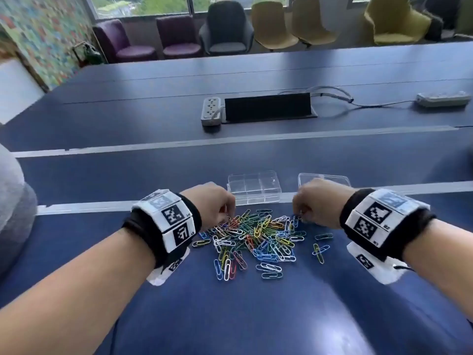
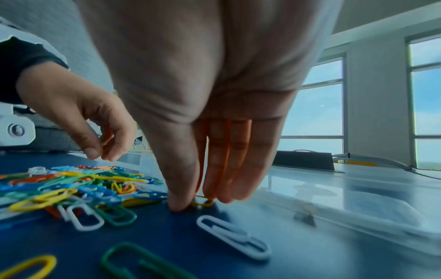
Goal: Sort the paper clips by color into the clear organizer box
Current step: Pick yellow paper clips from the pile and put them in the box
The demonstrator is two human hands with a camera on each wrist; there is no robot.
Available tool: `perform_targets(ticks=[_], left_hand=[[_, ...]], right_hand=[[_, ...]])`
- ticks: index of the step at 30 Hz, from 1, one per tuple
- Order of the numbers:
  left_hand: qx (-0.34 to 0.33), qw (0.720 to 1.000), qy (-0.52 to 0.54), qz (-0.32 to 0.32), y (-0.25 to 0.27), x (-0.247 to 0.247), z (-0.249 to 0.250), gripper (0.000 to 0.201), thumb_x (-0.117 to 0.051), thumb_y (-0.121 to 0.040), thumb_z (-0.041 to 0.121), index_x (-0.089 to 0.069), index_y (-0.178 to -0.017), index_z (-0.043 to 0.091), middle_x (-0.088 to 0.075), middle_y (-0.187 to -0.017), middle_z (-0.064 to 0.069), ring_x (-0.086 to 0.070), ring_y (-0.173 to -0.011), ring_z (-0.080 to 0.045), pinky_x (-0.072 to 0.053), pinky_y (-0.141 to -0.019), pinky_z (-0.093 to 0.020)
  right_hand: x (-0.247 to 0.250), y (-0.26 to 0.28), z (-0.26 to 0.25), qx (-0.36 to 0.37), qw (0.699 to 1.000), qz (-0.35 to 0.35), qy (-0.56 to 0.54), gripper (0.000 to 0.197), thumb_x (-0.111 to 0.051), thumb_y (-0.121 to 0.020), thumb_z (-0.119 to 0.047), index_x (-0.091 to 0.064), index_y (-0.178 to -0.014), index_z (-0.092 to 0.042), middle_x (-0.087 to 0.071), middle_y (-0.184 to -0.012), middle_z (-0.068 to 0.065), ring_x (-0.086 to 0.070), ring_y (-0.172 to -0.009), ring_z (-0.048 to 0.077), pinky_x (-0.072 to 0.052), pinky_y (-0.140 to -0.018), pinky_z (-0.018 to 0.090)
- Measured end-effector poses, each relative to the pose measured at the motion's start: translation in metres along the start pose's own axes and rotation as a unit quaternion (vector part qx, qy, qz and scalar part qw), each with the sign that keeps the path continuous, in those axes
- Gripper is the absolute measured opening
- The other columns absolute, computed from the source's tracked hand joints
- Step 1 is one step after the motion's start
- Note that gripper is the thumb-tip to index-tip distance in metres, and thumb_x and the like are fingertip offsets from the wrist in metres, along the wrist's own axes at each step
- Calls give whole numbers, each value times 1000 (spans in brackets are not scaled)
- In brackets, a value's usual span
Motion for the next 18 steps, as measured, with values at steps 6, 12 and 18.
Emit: perform_targets(ticks=[6, 12, 18], left_hand=[[25, 1000, 7, -12, -2, -2, -11, 16, -65, -85, 21, -68, -101, 23, -68, -101, 2, -54, -84, -11, -47, -83, -26], [51, 998, 4, -21, 9, -2, -10, 9, -66, -83, 28, -68, -87, 21, -65, -84, 5, -60, -84, -15, -49, -76, -25], [95, 993, -40, -61, 27, -12, -13, 26, -75, -72, 33, -67, -93, 21, -52, -77, 10, -46, -79, -11, -42, -68, -22]], right_hand=[[-1, 2, 9, -28, 999, 10, -43, 23, -57, -84, -18, -69, -101, -29, -58, -78, -8, -55, -78, 16, -47, -77, 22], [15, 8, -5, 5, 995, 85, -53, 27, -50, -83, -17, -71, -96, -28, -52, -89, -10, -53, -90, 12, -33, -64, 18], [11, -8, -35, 79, 990, 47, -110, 35, -52, -88, -15, -64, -114, -34, -56, -88, -9, -50, -79, 10, -40, -73, 22]])
Point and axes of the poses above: each hand's wrist, its own y-axis away from the middle knuckle, its own x-axis out of the back of the hand, z = x × y, the point moved 5 cm from there along -y, towards the middle knuckle
